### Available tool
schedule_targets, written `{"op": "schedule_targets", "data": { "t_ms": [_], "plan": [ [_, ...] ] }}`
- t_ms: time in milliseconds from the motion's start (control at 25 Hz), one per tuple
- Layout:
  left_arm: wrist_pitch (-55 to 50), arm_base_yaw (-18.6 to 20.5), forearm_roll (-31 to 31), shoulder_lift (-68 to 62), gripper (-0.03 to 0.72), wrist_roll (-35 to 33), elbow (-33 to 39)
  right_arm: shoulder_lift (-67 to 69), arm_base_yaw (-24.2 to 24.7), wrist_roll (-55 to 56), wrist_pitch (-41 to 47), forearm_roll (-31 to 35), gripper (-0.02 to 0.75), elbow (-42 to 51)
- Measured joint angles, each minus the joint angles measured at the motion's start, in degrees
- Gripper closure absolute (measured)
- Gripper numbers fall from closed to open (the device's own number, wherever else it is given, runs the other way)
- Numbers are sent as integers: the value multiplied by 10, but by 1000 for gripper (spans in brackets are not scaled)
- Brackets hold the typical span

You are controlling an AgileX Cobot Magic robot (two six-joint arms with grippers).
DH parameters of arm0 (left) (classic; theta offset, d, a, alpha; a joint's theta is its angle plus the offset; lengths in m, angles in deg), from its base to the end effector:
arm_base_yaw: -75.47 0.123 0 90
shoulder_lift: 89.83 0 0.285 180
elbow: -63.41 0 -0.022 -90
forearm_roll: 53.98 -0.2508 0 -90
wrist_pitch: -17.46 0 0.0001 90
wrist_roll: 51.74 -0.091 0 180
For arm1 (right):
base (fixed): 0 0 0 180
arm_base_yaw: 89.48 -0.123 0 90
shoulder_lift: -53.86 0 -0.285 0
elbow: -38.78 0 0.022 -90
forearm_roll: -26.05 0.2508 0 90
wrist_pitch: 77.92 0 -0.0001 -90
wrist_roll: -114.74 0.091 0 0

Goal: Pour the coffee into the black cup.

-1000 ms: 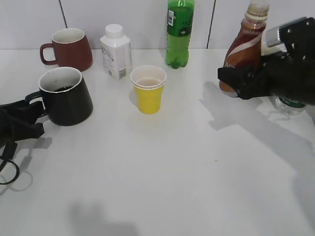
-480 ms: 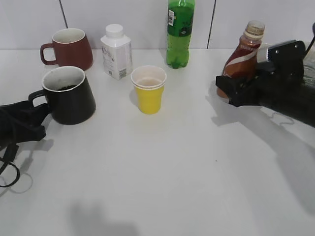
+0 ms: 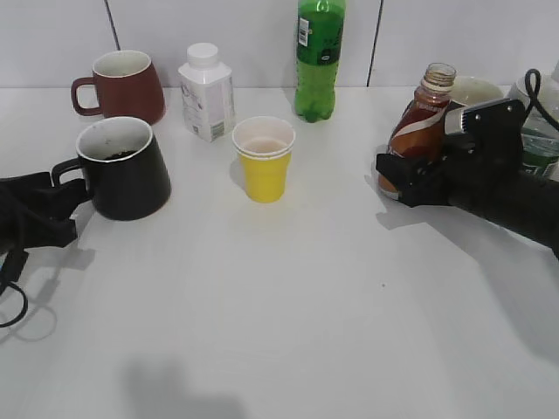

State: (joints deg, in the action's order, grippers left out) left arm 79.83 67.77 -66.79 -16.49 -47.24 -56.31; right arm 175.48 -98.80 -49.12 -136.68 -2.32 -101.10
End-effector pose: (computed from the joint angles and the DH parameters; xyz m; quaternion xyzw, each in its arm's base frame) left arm 0.2413 -0.0507 0.1333 0.1233 0.7830 -0.1109 0.5995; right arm 0.3184 0.0897 0.1109 -0.1844 0.7710 0.2158 0.5701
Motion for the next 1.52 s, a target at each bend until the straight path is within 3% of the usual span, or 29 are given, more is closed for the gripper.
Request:
{"op": "schedule_targets", "data": {
  "t_ms": [200, 440, 720, 1000, 1240, 1320, 1520],
  "plan": [
    [-73, 0, -17, 59, 298, 0, 0, 1, 0, -13, -1, 0, 185, -1],
    [-155, 0, -18, 114, 298, 5, 1, 2, 0, -14, 15, -2, 75, 1],
    [-252, -5, -18, 171, 296, 31, 1, 3, 0, -14, 23, 8, 72, 27],
    [-362, -53, -15, 244, 296, 56, 1, -42, 0, -40, 33, 42, 72, 83],
    [-564, -85, 50, 297, 296, 81, -50, -125, 0, -43, 138, 44, 75, 93],
    [-661, -85, 96, 304, 296, 84, -95, -160, 0, -44, 187, 40, 79, 93],
    [-852, -87, 140, 305, 297, 86, -203, -249, 0, -21, 326, 20, 98, 81]
  ]
}}
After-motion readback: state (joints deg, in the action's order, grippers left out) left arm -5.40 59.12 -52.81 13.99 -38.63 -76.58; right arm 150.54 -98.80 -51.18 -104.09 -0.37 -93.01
